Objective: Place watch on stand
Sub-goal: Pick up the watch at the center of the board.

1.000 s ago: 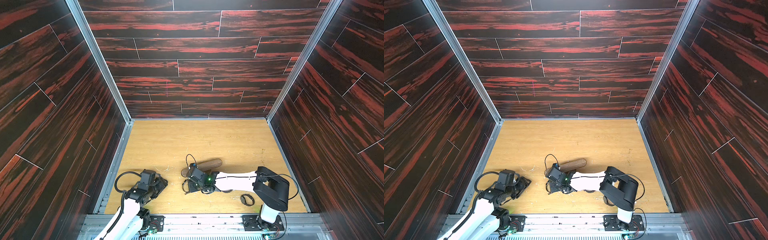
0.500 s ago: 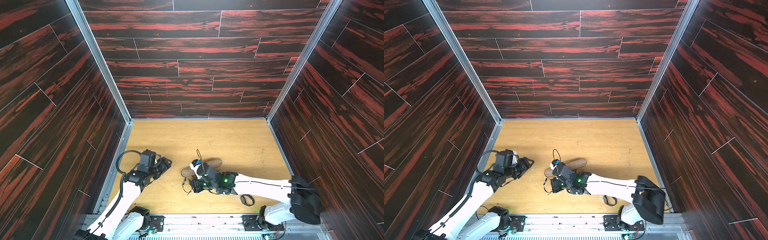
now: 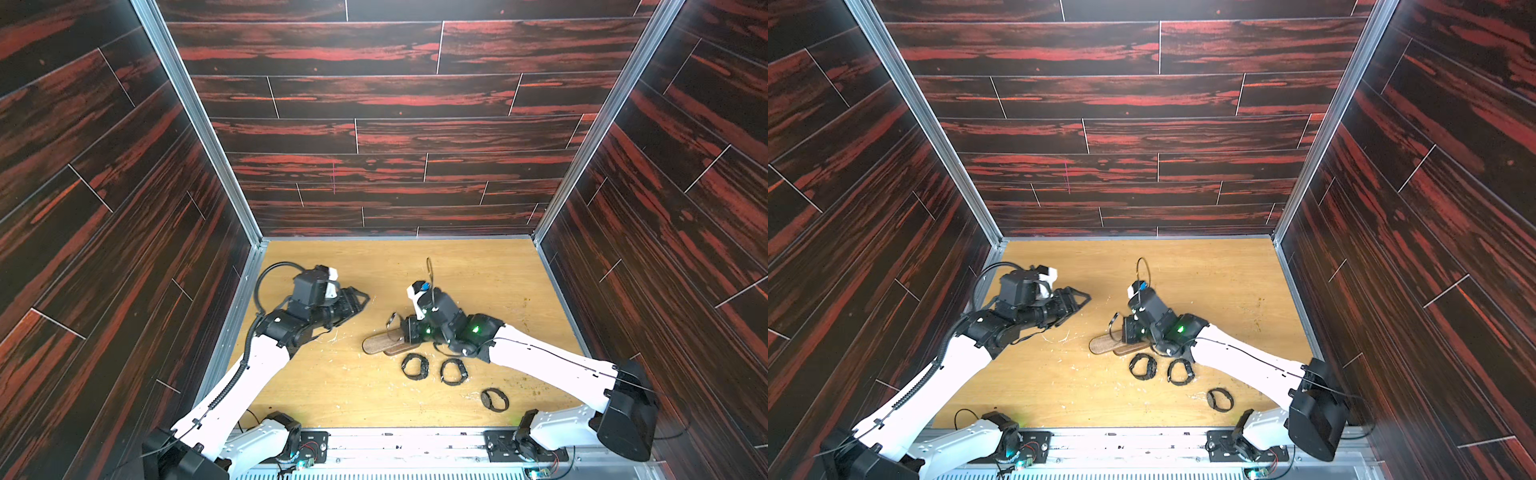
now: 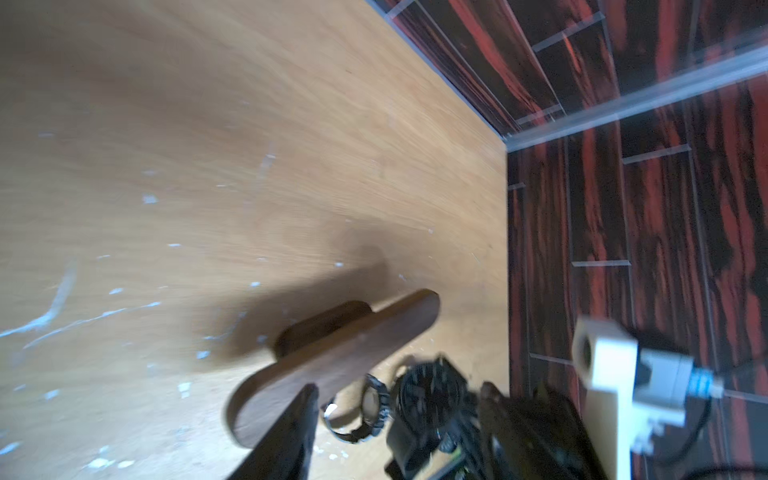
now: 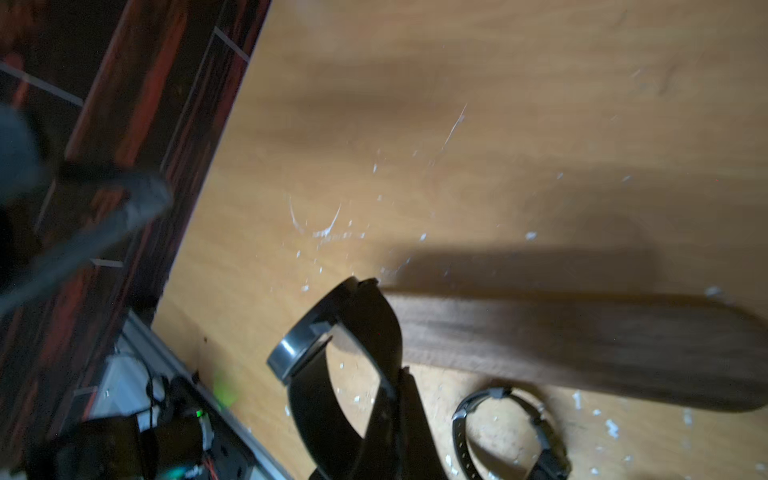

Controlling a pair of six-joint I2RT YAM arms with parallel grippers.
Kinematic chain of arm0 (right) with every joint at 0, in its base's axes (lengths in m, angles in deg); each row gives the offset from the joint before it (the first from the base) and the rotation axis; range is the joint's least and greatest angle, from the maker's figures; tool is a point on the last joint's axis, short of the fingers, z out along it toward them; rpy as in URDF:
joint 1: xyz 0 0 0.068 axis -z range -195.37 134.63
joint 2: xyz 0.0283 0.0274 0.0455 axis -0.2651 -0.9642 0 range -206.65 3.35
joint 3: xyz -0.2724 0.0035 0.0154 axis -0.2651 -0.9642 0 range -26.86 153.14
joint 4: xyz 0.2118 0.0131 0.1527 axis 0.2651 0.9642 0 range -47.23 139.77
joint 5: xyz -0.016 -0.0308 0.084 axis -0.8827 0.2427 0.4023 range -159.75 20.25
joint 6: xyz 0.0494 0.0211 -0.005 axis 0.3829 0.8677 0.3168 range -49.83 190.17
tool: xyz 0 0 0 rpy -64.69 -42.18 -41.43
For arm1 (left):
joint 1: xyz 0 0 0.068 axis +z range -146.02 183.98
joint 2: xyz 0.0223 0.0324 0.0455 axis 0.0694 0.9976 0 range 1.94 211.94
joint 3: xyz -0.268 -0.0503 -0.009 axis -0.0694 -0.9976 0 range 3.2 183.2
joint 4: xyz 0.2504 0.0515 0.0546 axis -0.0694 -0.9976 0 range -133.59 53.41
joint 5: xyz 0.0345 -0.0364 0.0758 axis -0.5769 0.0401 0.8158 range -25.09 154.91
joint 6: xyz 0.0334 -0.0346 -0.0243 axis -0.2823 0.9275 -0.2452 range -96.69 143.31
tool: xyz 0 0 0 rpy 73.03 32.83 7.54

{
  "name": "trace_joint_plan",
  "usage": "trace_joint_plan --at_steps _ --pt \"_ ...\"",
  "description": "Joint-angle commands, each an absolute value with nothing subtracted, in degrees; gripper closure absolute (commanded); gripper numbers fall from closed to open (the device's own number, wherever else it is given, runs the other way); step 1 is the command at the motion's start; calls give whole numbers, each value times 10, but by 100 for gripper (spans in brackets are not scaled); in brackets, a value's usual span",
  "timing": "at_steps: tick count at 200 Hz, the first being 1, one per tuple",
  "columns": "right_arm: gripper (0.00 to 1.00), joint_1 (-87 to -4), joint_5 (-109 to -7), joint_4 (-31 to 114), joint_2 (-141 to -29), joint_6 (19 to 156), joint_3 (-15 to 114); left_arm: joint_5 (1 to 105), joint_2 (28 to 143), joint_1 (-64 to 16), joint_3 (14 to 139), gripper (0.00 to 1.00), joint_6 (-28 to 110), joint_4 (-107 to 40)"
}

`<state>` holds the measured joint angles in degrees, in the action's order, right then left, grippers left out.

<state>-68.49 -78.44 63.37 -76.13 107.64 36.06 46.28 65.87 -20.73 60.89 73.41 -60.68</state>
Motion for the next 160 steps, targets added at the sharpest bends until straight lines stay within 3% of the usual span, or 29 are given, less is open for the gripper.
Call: trace_joint_plan --at_steps 1,98,160 --pt "100 -666 -794 684 -763 1064 408 459 674 -231 639 35 715 -630" --pt "100 -632 -791 760 -785 1062 493 494 794 -334 751 43 647 -684" --pt "100 -629 -777 762 -765 1075 493 530 813 -339 760 60 629 -690"
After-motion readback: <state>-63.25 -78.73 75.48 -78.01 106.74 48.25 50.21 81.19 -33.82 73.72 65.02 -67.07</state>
